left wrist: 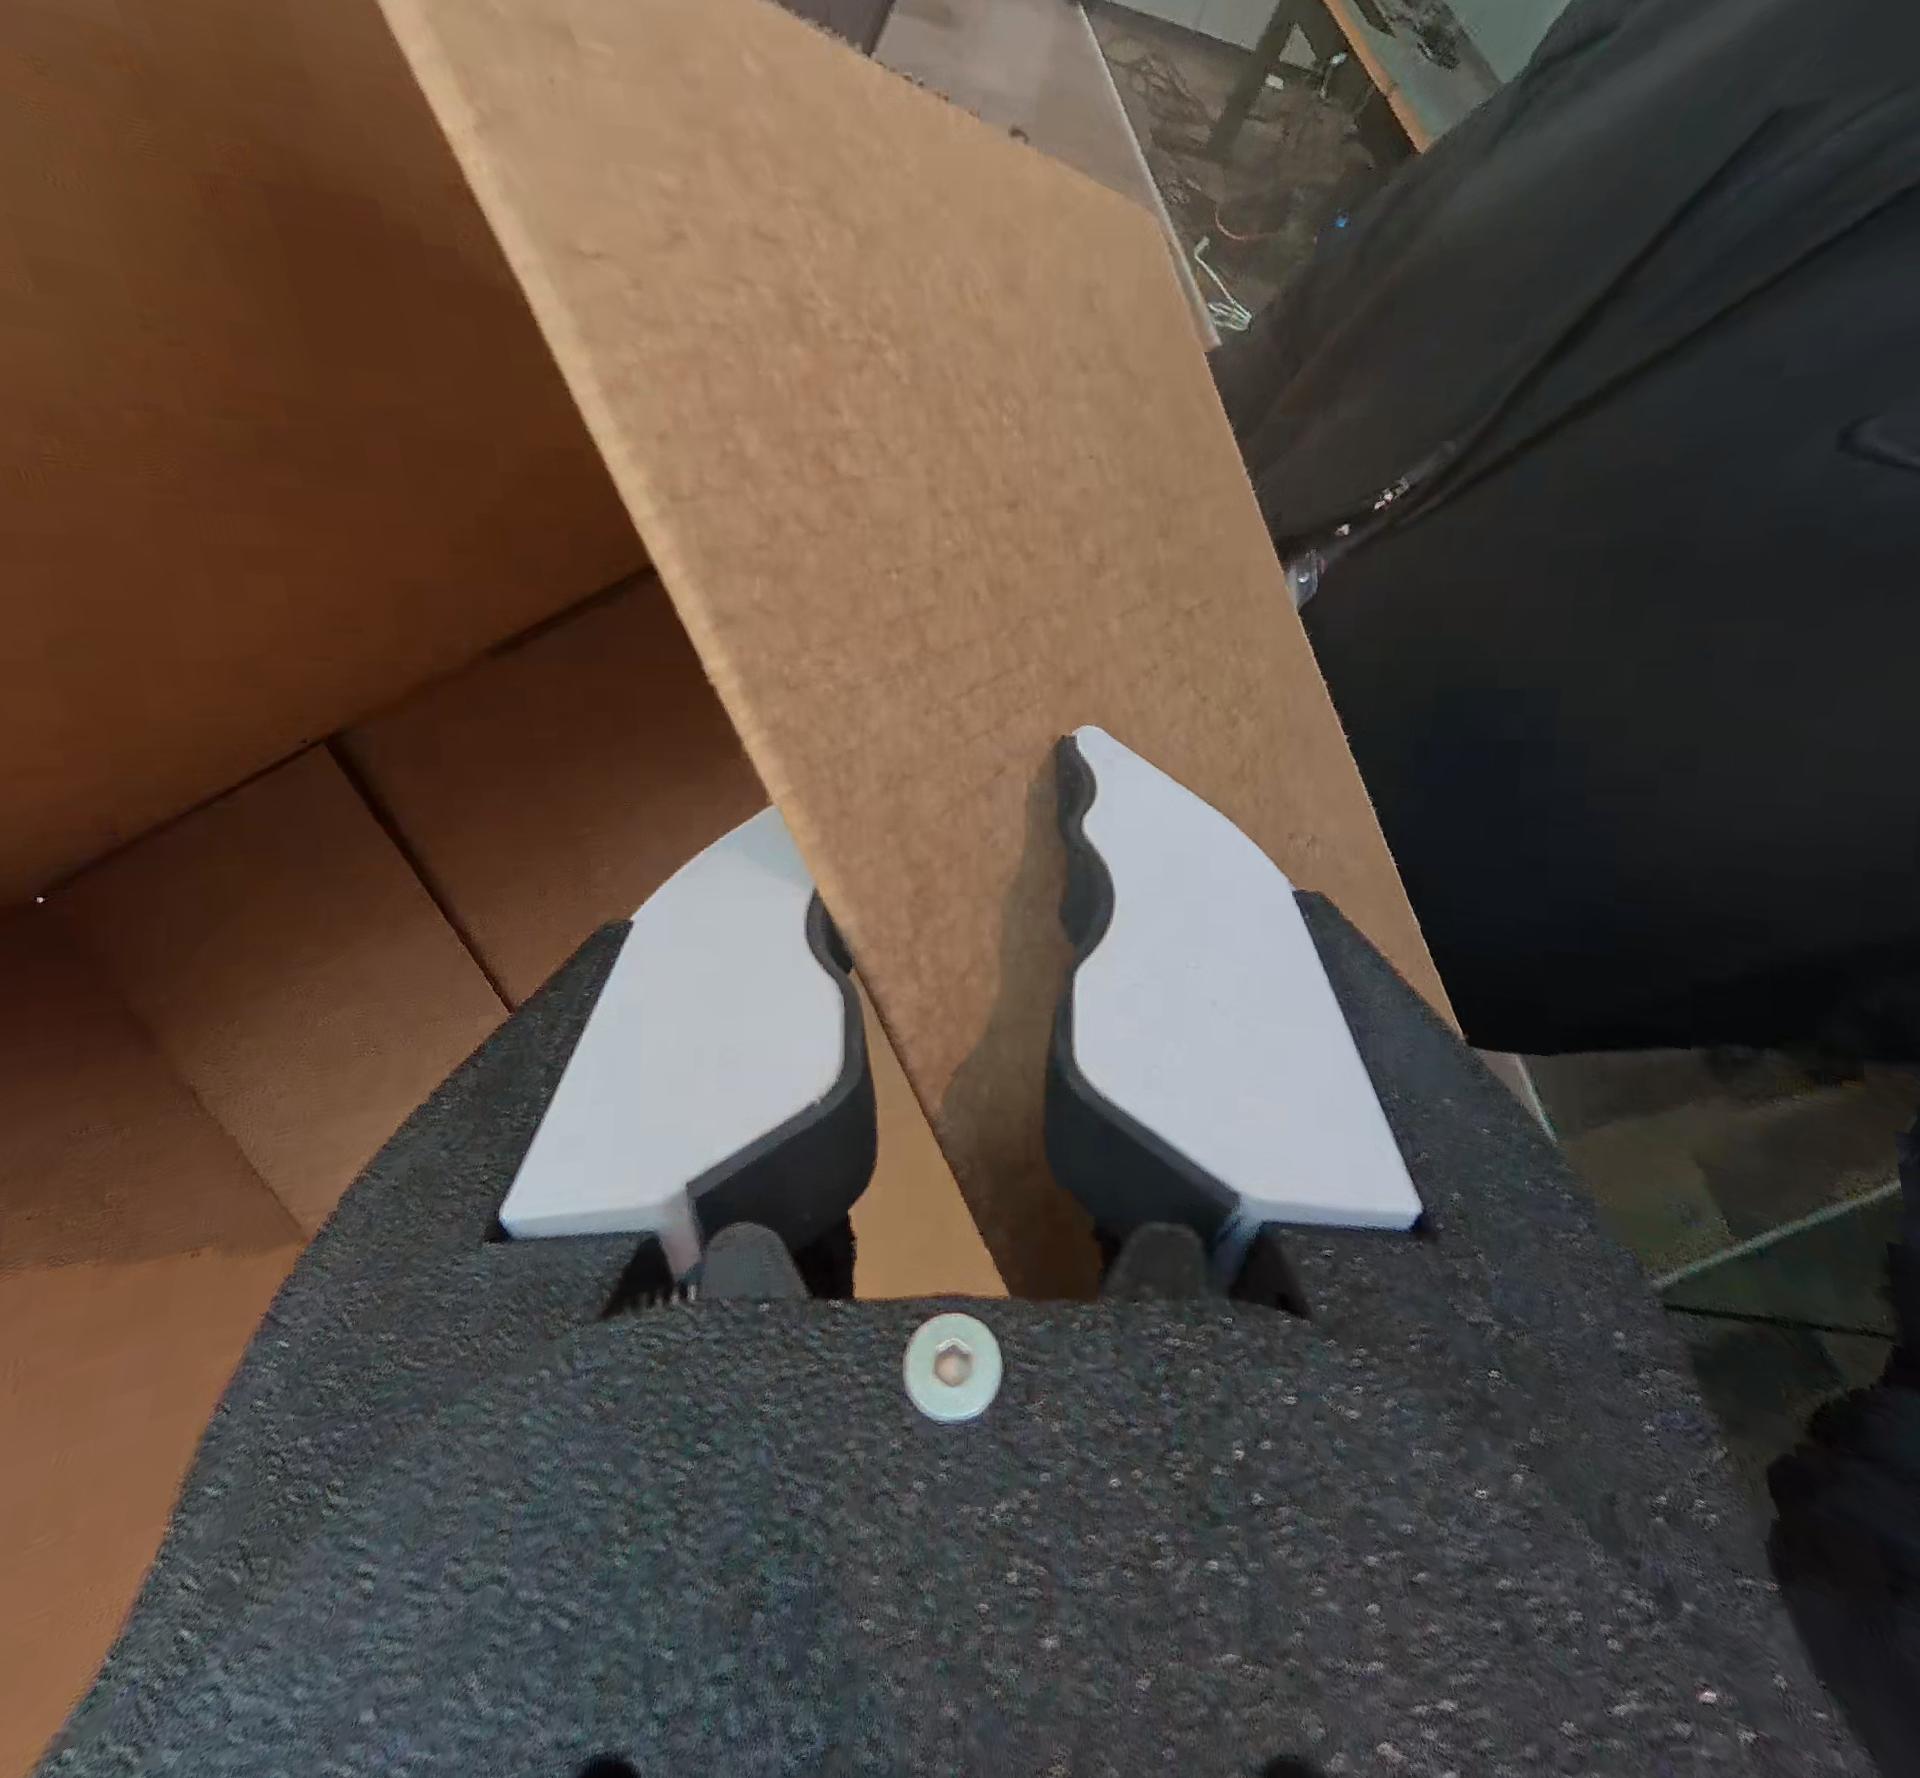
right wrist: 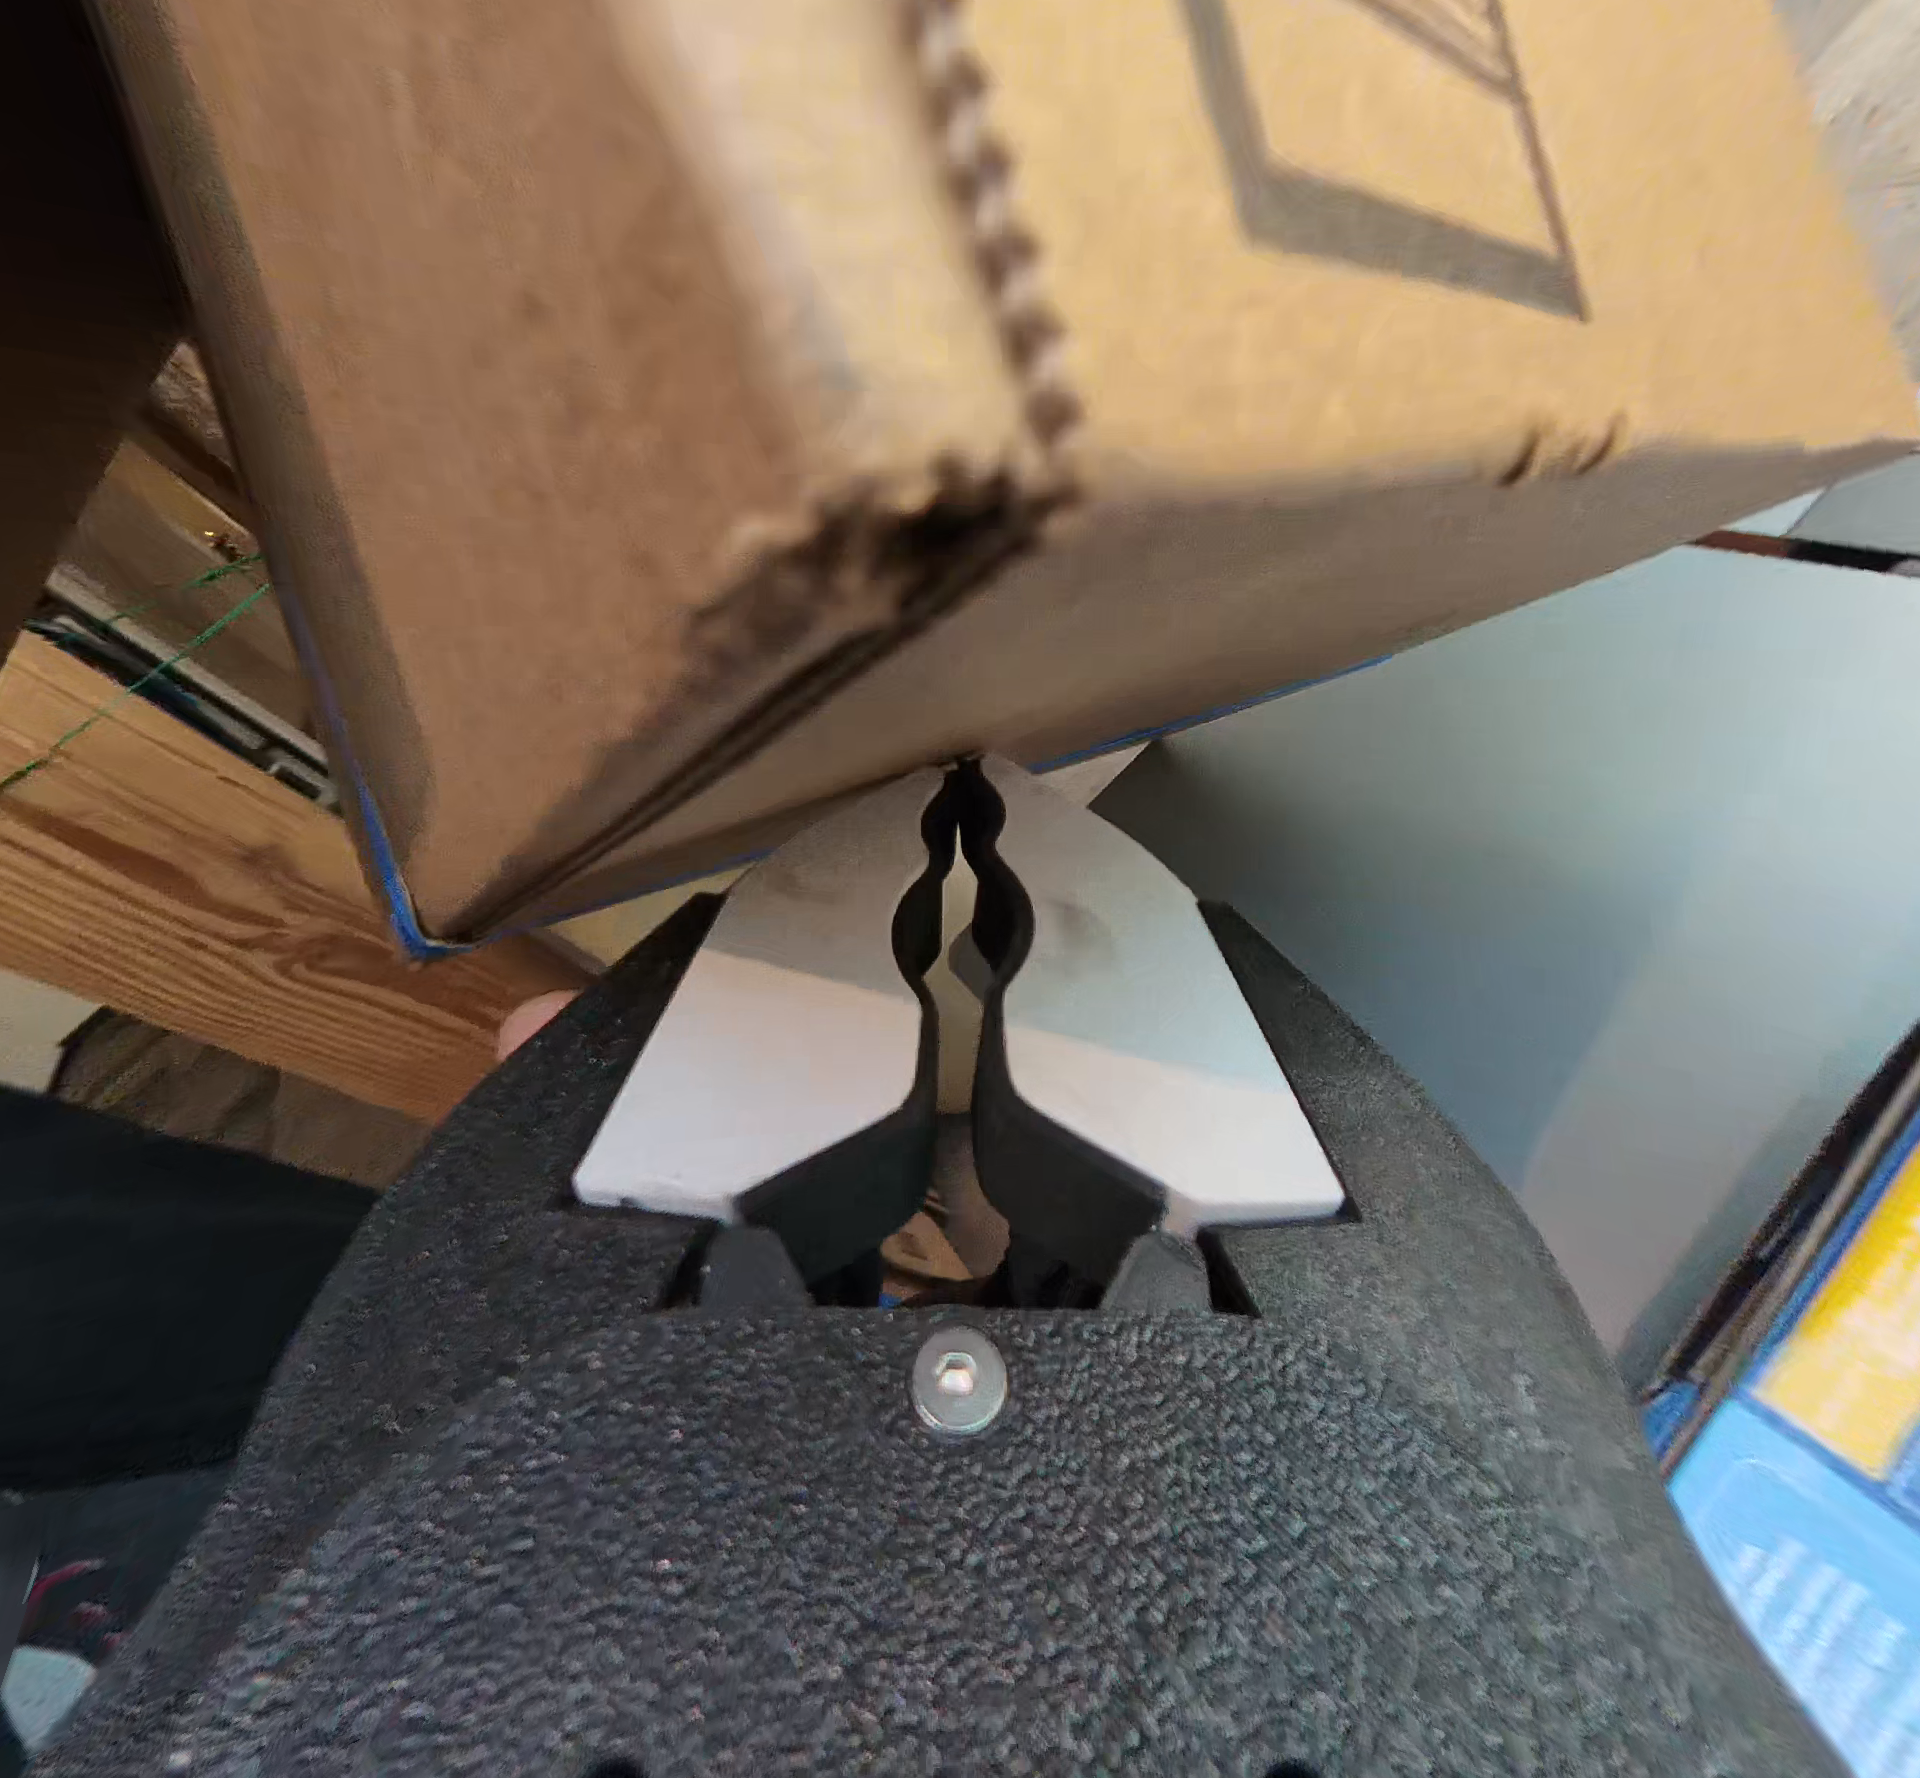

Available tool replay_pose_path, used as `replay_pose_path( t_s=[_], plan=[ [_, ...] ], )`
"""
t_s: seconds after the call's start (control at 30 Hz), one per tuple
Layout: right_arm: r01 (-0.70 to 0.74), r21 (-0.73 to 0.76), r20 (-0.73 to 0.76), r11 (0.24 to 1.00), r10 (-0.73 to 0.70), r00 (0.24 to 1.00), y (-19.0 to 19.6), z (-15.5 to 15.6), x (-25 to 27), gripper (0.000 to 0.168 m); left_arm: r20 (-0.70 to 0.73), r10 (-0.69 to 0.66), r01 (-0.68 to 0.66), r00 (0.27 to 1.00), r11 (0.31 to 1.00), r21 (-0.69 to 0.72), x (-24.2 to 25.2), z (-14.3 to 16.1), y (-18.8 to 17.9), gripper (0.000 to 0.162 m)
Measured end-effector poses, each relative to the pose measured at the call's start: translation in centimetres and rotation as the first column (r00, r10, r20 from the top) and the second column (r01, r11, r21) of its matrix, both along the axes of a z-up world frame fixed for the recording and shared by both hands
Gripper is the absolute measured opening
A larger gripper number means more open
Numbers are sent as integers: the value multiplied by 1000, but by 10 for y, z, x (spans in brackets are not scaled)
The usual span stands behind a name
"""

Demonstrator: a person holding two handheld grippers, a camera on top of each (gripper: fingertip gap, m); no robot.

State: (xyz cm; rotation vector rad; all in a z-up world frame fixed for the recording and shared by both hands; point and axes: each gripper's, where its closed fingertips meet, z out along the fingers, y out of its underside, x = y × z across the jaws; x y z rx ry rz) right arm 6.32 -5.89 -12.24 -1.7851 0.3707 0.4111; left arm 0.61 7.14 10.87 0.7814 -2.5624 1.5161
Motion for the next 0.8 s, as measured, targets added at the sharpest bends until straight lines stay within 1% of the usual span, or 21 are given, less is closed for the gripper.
replay_pose_path(
  t_s=[0.13,0.23,0.33,0.47,0.53,0.6,0.67,0.7,0.77,0.8],
  plan=[
    [75,20,63,997,-76,995,6,31,51,0,91,103,-98,991,993,-60,13,21,4,35],
    [156,91,78,984,-163,984,9,72,97,0,195,171,-147,966,980,-131,24,44,7,35],
    [206,186,106,961,-228,968,9,126,142,0,296,241,-174,924,957,-233,34,69,9,34],
    [245,297,177,923,-305,936,6,210,196,0,440,305,-147,845,922,-357,46,101,7,33],
    [226,351,232,909,-318,919,5,257,214,0,511,333,-104,793,899,-426,47,117,7,33],
    [184,387,306,903,-314,899,7,305,221,0,571,378,-60,729,866,-497,43,126,10,33],
    [123,395,407,910,-293,865,15,348,216,0,605,441,3,663,806,-591,32,125,20,33],
    [90,388,453,917,-275,848,22,365,210,0,612,478,38,630,768,-639,25,119,26,33],
    [17,345,541,939,-213,814,44,388,194,0,606,564,96,560,683,-724,12,94,40,34],
    [-22,302,579,953,-165,798,58,392,185,0,587,612,118,531,632,-766,6,76,47,34]
  ],
)
